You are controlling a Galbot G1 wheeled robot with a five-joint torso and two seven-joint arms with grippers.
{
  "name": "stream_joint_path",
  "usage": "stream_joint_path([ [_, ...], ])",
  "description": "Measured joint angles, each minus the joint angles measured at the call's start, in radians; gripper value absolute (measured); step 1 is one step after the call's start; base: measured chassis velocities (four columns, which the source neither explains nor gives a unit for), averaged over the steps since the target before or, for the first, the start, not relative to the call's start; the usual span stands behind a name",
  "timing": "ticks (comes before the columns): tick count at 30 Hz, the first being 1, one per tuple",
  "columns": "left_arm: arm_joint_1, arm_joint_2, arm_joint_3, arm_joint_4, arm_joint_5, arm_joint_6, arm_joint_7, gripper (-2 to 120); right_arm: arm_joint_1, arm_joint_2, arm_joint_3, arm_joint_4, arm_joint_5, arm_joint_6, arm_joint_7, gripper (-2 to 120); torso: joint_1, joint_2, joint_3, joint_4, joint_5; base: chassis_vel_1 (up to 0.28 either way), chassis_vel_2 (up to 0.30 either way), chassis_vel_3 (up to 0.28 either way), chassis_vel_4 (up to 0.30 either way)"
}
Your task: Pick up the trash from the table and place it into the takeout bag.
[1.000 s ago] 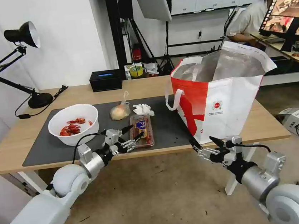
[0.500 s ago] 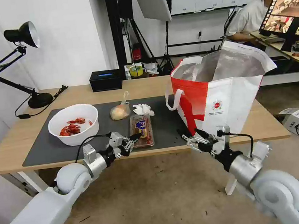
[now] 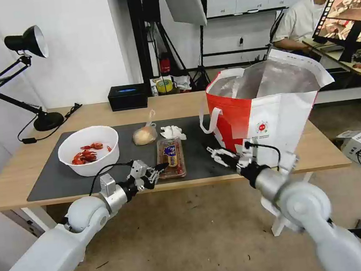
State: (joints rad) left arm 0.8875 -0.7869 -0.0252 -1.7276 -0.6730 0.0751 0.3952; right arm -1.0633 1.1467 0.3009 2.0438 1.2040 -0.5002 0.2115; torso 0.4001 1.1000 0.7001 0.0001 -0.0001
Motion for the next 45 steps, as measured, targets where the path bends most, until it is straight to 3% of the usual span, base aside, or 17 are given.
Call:
stream_joint_path([
  [21,0.056,0.000,-0.040,0.002,0.022,-0.008,0.024,0,0.234,0.068,-0.147,-0.191,0.107,-0.123,0.193,100,0.000,0.000,0.000,0.0000,0.0000,0.000,0.000,0.000,0.000],
  [34,0.060,0.003,-0.052,-0.006,0.017,-0.018,0.024,0,0.318,0.150,-0.201,-0.287,0.142,-0.156,0.224,100,0.000,0.000,0.000,-0.0002,-0.0001,0.000,0.000,0.000,0.000],
  [45,0.169,0.017,-0.172,-0.046,0.017,-0.032,0.024,0,0.455,0.257,-0.293,-0.434,0.156,-0.208,0.293,100,0.000,0.000,0.000,0.0004,-0.0002,0.000,0.000,0.000,0.000],
])
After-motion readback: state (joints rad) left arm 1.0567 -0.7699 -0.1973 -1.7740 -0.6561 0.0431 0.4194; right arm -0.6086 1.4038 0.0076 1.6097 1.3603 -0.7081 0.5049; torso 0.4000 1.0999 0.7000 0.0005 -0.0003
